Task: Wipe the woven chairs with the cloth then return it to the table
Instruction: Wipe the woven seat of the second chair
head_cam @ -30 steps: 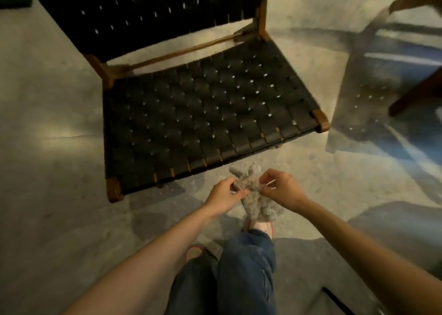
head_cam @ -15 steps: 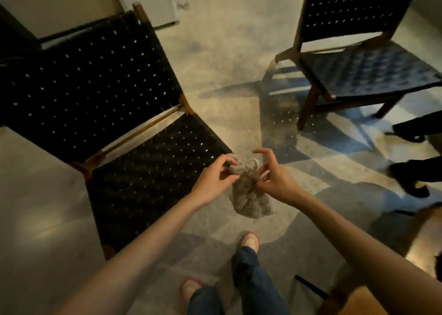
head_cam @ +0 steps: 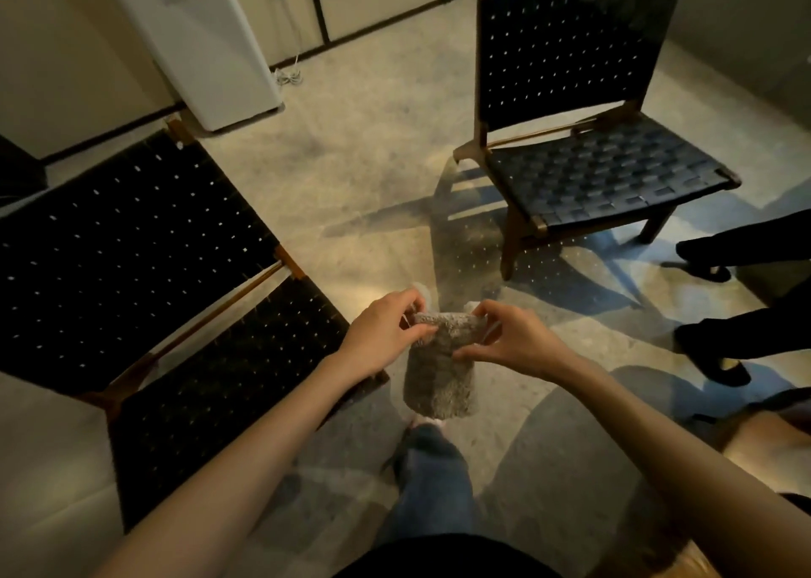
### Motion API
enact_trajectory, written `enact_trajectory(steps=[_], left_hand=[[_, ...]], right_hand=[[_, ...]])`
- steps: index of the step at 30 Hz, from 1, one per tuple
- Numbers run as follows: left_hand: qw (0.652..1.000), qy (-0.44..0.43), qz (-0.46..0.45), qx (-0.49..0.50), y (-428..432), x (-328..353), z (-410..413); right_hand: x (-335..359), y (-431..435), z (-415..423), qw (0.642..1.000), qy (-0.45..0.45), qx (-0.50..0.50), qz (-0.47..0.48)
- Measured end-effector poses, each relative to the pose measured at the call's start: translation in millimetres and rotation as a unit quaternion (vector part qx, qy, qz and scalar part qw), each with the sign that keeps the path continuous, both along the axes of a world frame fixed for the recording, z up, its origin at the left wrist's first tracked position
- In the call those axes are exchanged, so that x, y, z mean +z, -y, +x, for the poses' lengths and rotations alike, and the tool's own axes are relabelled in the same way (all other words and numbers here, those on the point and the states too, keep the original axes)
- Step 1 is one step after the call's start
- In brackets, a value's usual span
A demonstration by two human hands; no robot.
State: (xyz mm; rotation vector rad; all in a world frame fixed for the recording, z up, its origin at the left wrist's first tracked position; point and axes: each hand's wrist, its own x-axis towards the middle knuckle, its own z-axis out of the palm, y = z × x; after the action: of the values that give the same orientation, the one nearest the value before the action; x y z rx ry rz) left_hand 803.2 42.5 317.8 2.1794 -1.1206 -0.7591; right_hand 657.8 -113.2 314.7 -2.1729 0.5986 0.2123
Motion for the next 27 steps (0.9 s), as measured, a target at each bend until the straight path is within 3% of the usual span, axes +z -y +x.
enact_trajectory(steps=[3,7,13,17,21,27], left_hand=[[0.996,0.082,0.013,-0.011,38.0,-10.6,17.2],[0.990,0.129,-0.004,-0.065,107.3,-24.1,45.2],[0.997,0.050,0.032,-0.055,222.0,-26.0,85.7],[0.999,0.021,0.011,-0.044,280.7,-15.1,115.0],[0.999,0.024,0.038,-0.022,327.6,-18.2,147.5],[0.995,0.020,0.083,0.045,385.8,-41.0,184.7]], right_hand=[[-6.3,45.9,12.9,0.999,0.002,0.010,-0.030],[-16.7,120.1,37.1,0.991,0.020,0.010,-0.129],[-4.6,235.9,76.1,0.974,0.002,0.004,-0.228],[11.6,298.5,103.1,0.982,-0.008,0.000,-0.188],[11.3,350.5,130.5,0.992,-0.023,-0.030,-0.117],[-15.3,423.9,165.4,0.993,-0.006,-0.079,-0.087]])
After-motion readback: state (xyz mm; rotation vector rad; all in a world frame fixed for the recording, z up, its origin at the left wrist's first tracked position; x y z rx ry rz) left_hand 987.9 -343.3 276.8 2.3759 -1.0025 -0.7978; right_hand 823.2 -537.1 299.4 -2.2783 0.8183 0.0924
